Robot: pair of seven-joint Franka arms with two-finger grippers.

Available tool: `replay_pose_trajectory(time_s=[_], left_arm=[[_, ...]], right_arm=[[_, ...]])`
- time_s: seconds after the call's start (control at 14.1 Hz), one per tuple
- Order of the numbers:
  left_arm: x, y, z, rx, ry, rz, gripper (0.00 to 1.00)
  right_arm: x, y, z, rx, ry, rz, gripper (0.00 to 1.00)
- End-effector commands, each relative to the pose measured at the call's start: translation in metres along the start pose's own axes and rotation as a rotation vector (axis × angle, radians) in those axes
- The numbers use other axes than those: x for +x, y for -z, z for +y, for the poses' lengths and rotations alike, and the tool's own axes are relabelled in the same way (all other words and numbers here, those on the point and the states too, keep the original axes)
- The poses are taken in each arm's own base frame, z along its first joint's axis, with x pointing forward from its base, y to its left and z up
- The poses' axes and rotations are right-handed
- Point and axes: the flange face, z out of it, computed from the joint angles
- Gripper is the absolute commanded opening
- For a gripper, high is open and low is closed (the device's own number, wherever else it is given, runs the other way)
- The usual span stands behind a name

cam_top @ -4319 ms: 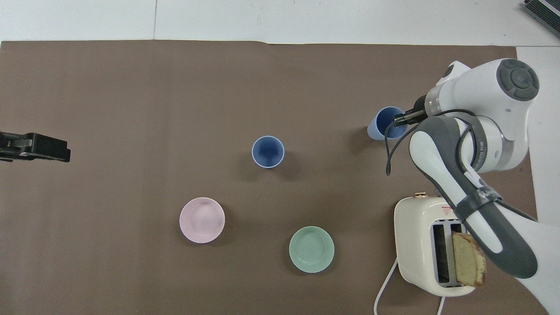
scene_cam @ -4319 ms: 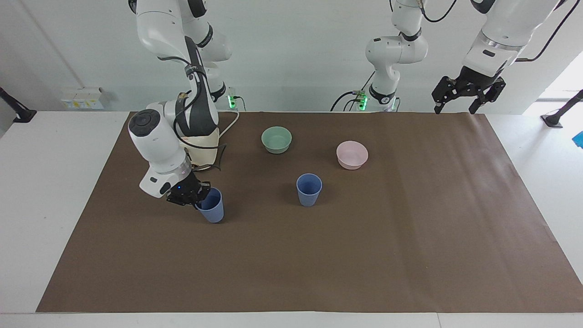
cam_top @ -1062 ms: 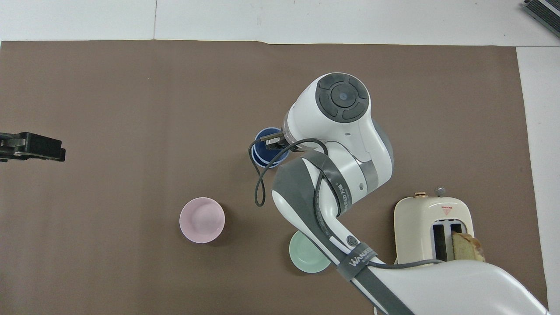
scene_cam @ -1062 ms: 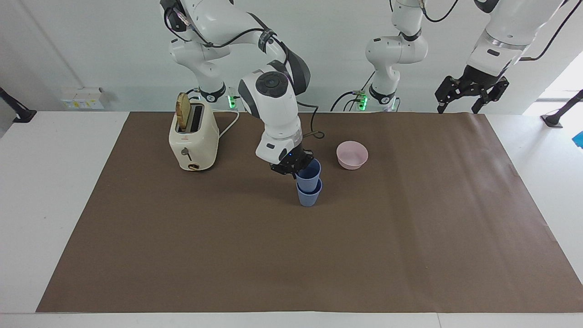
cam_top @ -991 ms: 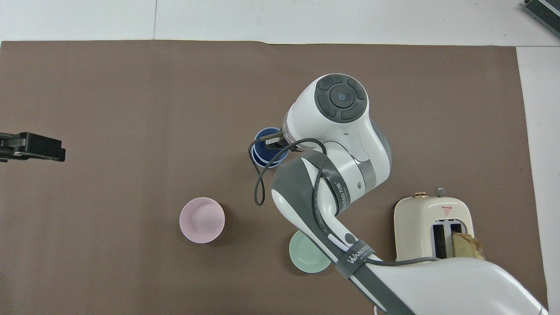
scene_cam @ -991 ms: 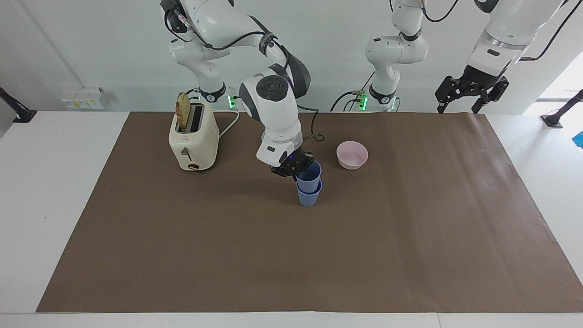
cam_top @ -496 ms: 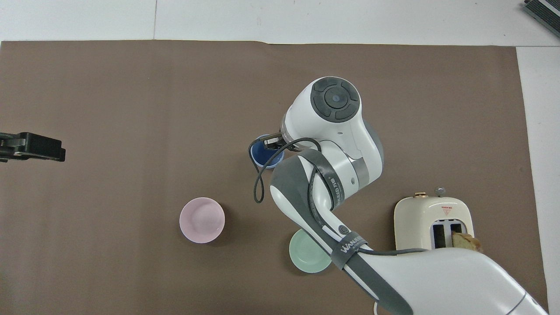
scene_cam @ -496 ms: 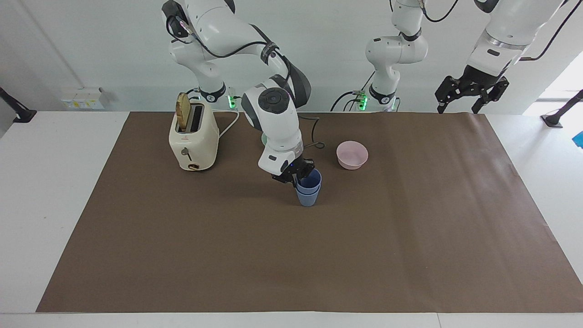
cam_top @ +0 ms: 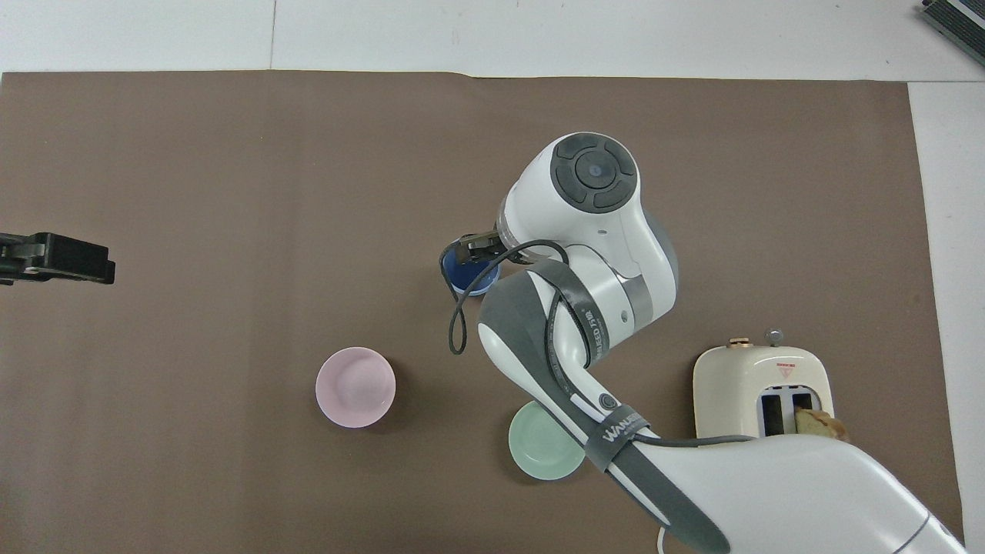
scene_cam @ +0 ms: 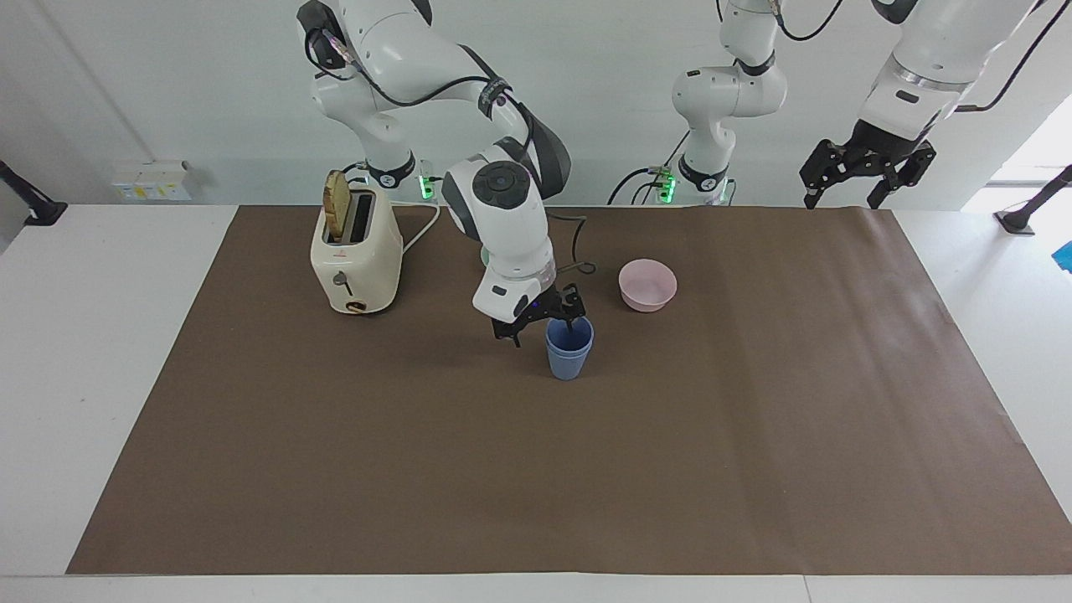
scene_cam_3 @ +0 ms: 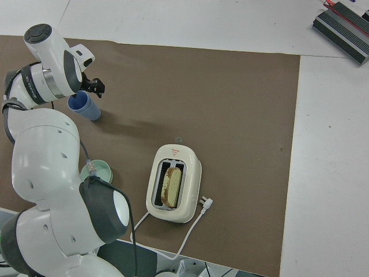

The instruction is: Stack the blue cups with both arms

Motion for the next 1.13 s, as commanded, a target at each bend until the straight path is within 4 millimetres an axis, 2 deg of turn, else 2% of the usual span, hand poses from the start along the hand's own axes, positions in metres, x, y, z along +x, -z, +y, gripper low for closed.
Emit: replay_pose_trajectory(time_s=[0.0,0.14,0.21,0.35,0.78,0.92,1.06], left_arm=[[-0.005,0.007,-0.003,-0.006,0.003,-0.003,1.00],[-0.005,0.007,-0.003,-0.006,0.003,-0.003,1.00],[-0.005,0.007,-0.003,-0.006,0.001,-0.003,1.00],[-0.005,0.007,-0.003,-0.006,0.001,-0.003,1.00],[-0.005,0.007,-0.003,-0.006,0.001,-0.003,1.00],[-0.005,0.007,-0.003,-0.006,0.003,-0.003,1.00],[-0.005,0.007,-0.003,-0.006,0.001,-0.003,1.00]], right_arm=[[0.004,0.027,0.025,-0.011,-0.011,0.007,1.00],[0.004,0.048,0.042,-0.020,-0.036,0.014,1.00],[0.004,0.055,0.058,-0.030,-0.060,0.002,1.00],[0.007,0.081,0.104,-0.052,-0.117,0.010,1.00],[0.001,0.144,0.184,-0.145,-0.209,0.042,1.00],[-0.001,0.161,0.213,-0.151,-0.251,0.066,1.00],[-0.005,0.170,0.244,-0.161,-0.259,0.059,1.00]])
